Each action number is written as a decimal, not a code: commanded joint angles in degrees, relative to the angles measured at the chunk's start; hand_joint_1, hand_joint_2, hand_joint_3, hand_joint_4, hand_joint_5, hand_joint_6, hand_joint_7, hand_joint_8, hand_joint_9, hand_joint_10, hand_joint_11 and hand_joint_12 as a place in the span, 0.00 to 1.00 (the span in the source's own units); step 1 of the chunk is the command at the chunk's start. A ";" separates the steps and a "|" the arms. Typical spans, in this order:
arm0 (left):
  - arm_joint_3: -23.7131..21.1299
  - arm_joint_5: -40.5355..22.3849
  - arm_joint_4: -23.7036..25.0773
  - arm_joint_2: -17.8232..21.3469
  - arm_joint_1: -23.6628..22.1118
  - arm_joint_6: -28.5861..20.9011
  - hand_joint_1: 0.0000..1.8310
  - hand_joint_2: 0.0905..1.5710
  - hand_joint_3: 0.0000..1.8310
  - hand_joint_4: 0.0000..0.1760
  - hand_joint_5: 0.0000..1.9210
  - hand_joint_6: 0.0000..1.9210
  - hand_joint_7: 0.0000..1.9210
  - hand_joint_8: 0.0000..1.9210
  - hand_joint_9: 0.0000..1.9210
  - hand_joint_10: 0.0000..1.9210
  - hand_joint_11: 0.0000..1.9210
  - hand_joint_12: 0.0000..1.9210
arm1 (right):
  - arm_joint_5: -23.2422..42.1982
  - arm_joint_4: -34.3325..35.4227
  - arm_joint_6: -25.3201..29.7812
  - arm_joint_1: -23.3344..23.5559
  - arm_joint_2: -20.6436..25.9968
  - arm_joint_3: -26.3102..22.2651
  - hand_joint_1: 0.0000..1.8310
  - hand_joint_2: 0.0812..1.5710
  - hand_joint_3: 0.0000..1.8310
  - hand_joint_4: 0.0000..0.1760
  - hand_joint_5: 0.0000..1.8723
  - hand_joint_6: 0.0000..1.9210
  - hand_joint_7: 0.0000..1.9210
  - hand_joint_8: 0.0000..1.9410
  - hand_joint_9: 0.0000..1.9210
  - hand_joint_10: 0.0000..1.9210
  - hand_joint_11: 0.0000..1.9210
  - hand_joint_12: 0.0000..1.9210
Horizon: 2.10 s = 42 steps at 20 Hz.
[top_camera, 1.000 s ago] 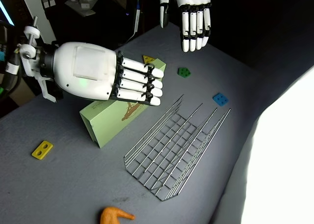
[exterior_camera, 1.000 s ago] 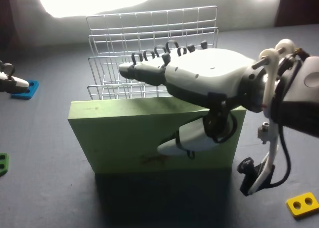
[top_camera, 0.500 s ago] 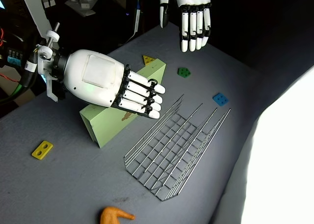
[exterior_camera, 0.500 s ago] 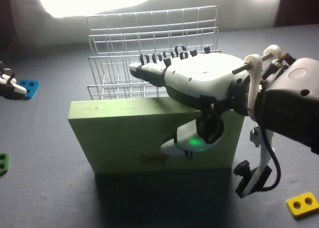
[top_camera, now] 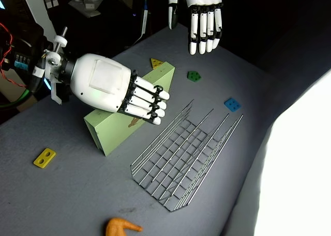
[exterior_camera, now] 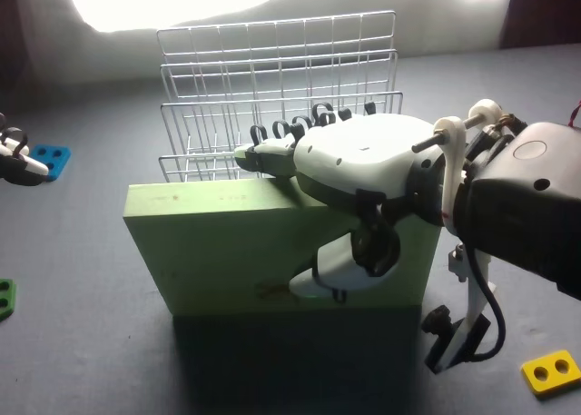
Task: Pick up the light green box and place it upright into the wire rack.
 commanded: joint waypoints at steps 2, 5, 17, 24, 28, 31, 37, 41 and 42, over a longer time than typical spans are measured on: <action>-0.09 4.69 0.55 0.07 -0.70 -0.01 0.29 0.81 0.00 0.06 0.16 0.00 0.13 0.00 0.11 0.00 0.00 0.37 | 0.75 -2.37 -0.23 0.44 0.05 -0.24 0.63 0.60 0.00 0.00 0.23 0.03 0.25 0.02 0.22 0.03 0.00 0.56; -0.21 4.69 0.55 0.07 -0.72 -0.01 0.30 0.80 0.00 0.10 0.17 0.00 0.14 0.00 0.12 0.00 0.00 0.36 | 0.93 -2.37 -0.23 0.48 0.07 -0.24 0.64 0.62 0.00 0.00 0.31 0.04 0.32 0.02 0.28 0.04 0.00 0.66; -0.24 4.69 0.55 0.07 -0.72 0.00 0.28 0.81 0.00 0.06 0.16 0.00 0.15 0.00 0.13 0.00 0.00 0.36 | 0.97 -2.36 -0.01 2.14 1.32 -0.90 0.74 0.74 0.00 0.00 0.46 0.52 0.44 0.66 0.38 0.80 0.27 0.96; -0.26 4.69 0.55 0.07 -0.72 0.00 0.26 0.82 0.00 0.02 0.11 0.00 0.12 0.00 0.11 0.00 0.00 0.36 | 0.43 1.14 -0.30 8.22 4.21 -2.58 0.74 0.74 0.00 0.00 0.46 0.54 0.43 0.67 0.37 0.80 0.28 0.92; -0.23 4.69 0.55 0.07 -0.72 0.00 0.26 0.82 0.00 0.04 0.10 0.00 0.11 0.00 0.11 0.00 0.00 0.39 | -0.40 1.20 -1.44 11.18 5.54 -2.51 0.74 0.74 0.00 0.00 0.47 0.52 0.44 0.66 0.38 0.78 0.29 0.89; -0.20 4.69 0.55 0.08 -0.72 0.01 0.27 0.81 0.00 0.07 0.11 0.00 0.11 0.00 0.11 0.00 0.00 0.40 | -1.23 1.20 -1.76 12.88 5.84 -1.81 0.74 0.74 0.00 0.00 0.47 0.51 0.44 0.65 0.38 0.78 0.29 0.91; -0.05 4.69 0.55 0.07 -0.71 0.03 0.23 0.83 0.00 0.00 0.08 0.00 0.11 0.00 0.12 0.00 0.00 0.41 | -2.65 1.16 -1.90 16.67 6.40 0.52 0.74 0.74 0.00 0.00 0.48 0.49 0.45 0.66 0.37 0.79 0.27 0.94; -0.05 4.70 0.55 0.06 -0.71 0.03 0.25 0.82 0.00 0.00 0.09 0.00 0.11 0.00 0.11 0.00 0.00 0.41 | -4.23 1.13 -1.74 17.12 6.45 2.84 0.74 0.73 0.00 0.00 0.47 0.49 0.47 0.63 0.38 0.78 0.29 0.93; -0.04 4.70 0.55 0.06 -0.71 0.03 0.25 0.82 0.00 0.00 0.09 0.00 0.11 0.00 0.11 0.00 0.00 0.41 | -4.62 1.12 -1.22 17.39 6.17 3.72 0.74 0.73 0.00 0.00 0.47 0.50 0.46 0.64 0.38 0.78 0.30 0.92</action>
